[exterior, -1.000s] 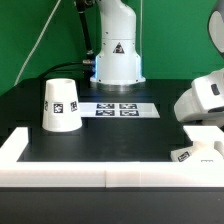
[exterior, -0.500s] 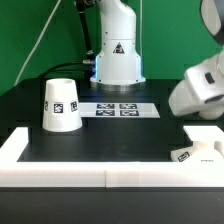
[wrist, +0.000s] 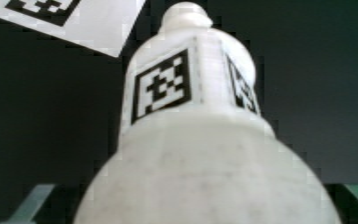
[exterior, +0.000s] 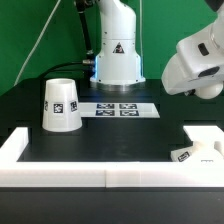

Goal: Assemble lamp

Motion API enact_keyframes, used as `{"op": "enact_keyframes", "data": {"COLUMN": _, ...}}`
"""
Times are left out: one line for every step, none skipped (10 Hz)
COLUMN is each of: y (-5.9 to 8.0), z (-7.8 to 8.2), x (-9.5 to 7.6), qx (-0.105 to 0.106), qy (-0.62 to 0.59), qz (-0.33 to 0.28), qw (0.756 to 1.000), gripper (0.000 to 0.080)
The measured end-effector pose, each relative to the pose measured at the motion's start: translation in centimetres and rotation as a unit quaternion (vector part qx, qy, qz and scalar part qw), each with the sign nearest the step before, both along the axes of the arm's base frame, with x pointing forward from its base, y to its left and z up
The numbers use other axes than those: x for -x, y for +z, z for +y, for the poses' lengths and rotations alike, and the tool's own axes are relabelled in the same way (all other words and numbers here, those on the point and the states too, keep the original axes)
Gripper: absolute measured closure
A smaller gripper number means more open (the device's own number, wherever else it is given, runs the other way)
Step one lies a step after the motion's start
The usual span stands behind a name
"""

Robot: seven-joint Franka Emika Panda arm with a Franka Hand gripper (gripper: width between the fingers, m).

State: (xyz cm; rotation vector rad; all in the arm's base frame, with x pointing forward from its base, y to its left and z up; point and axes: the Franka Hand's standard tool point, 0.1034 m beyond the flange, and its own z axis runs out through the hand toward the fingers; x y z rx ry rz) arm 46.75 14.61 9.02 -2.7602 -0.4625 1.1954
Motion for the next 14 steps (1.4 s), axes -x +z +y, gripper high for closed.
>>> {"op": "enact_keyframes", "data": {"y": -0.4, "z": 0.0, "x": -1.5, "qx": -0.009, "qy": -0.009, "qz": -0.057, "qw": 0.998, "gripper": 0.0223}}
{"op": "enact_keyframes", "data": {"y": 0.6, "z": -1.1, "x": -1.7, "qx": -0.025, "qy": 0.000, "qz": -0.073, "qw": 0.997, "gripper": 0.0223}}
{"op": "enact_keyframes", "data": {"y": 2.1, "z": -2.0, "x": -3.5, "qx": -0.035, "qy": -0.001, "qz": -0.108, "qw": 0.994, "gripper": 0.0223}}
{"op": "enact_keyframes", "data": {"y": 3.7, "z": -2.4, "x": -5.0, "qx": -0.041, "qy": -0.004, "qz": -0.150, "qw": 0.988, "gripper": 0.0223}}
{"op": "enact_keyframes", "data": {"y": 4.6, "z": -2.5, "x": -5.5, "qx": -0.042, "qy": -0.006, "qz": -0.181, "qw": 0.983, "gripper": 0.0223}}
{"op": "enact_keyframes", "data": {"y": 4.9, "z": -2.2, "x": -5.9, "qx": -0.046, "qy": -0.007, "qz": -0.208, "qw": 0.977, "gripper": 0.0222}}
{"op": "enact_keyframes", "data": {"y": 4.6, "z": -2.4, "x": -6.5, "qx": -0.051, "qy": -0.016, "qz": -0.252, "qw": 0.966, "gripper": 0.0222}}
{"op": "enact_keyframes", "data": {"y": 4.5, "z": -2.7, "x": -6.5, "qx": -0.052, "qy": -0.023, "qz": -0.284, "qw": 0.957, "gripper": 0.0222}}
{"op": "enact_keyframes", "data": {"y": 4.4, "z": -2.8, "x": -6.8, "qx": -0.053, "qy": -0.026, "qz": -0.313, "qw": 0.948, "gripper": 0.0222}}
{"op": "enact_keyframes", "data": {"y": 4.4, "z": -3.2, "x": -7.3, "qx": -0.058, "qy": -0.025, "qz": -0.353, "qw": 0.934, "gripper": 0.0222}}
{"op": "enact_keyframes", "data": {"y": 4.7, "z": -4.0, "x": -7.8, "qx": -0.069, "qy": -0.006, "qz": -0.385, "qw": 0.920, "gripper": 0.0222}}
{"op": "enact_keyframes", "data": {"y": 5.5, "z": -4.4, "x": -8.8, "qx": -0.071, "qy": -0.006, "qz": -0.412, "qw": 0.908, "gripper": 0.0222}}
{"op": "enact_keyframes", "data": {"y": 6.2, "z": -4.5, "x": -9.8, "qx": -0.073, "qy": -0.006, "qz": -0.446, "qw": 0.892, "gripper": 0.0222}}
{"op": "enact_keyframes", "data": {"y": 6.9, "z": -4.4, "x": -10.4, "qx": -0.072, "qy": -0.012, "qz": -0.467, "qw": 0.881, "gripper": 0.0222}}
